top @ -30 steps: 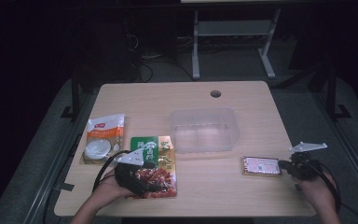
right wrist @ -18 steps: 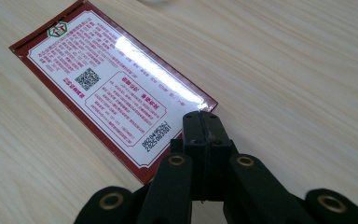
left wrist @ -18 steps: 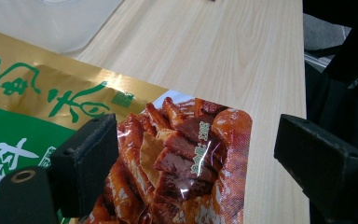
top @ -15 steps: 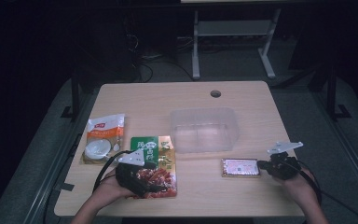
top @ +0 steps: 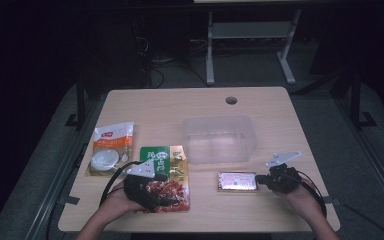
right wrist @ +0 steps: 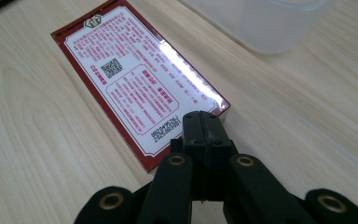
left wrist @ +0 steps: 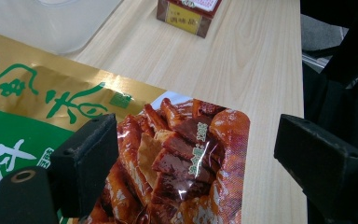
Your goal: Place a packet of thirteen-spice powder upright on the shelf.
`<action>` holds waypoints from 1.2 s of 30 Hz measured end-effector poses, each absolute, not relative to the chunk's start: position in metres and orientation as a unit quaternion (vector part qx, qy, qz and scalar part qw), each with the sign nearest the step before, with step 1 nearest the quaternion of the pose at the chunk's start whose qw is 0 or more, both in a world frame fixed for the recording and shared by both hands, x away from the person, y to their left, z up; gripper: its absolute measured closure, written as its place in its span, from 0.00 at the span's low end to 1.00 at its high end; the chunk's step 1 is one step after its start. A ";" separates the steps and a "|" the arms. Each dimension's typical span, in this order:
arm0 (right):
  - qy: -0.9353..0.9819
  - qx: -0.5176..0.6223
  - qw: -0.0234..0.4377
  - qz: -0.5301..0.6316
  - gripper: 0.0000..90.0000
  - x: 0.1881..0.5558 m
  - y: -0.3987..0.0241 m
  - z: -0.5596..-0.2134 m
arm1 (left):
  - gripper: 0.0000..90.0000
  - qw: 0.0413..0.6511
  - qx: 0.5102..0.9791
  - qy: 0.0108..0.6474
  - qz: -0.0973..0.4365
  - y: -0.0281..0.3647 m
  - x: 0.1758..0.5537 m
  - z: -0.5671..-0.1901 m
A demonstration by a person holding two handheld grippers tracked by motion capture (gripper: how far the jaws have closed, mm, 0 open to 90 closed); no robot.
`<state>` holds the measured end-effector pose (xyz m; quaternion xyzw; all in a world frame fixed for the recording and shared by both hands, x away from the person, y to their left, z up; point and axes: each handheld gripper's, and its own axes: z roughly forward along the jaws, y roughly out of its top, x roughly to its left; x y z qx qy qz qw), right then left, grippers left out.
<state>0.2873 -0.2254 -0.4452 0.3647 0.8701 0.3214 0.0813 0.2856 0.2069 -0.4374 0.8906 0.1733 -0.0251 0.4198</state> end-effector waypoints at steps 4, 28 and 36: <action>0.874 0.355 0.077 0.323 1.00 0.290 -0.217 -0.446 | 0.15 0.419 0.891 0.174 -0.025 0.208 0.286 -0.437; 0.902 0.201 0.040 0.380 0.48 0.295 -0.178 -0.436 | 0.15 0.420 0.891 0.172 -0.029 0.209 0.287 -0.438; 0.922 0.149 0.045 0.355 0.32 0.304 -0.165 -0.445 | 0.14 0.420 0.892 0.163 -0.023 0.208 0.287 -0.439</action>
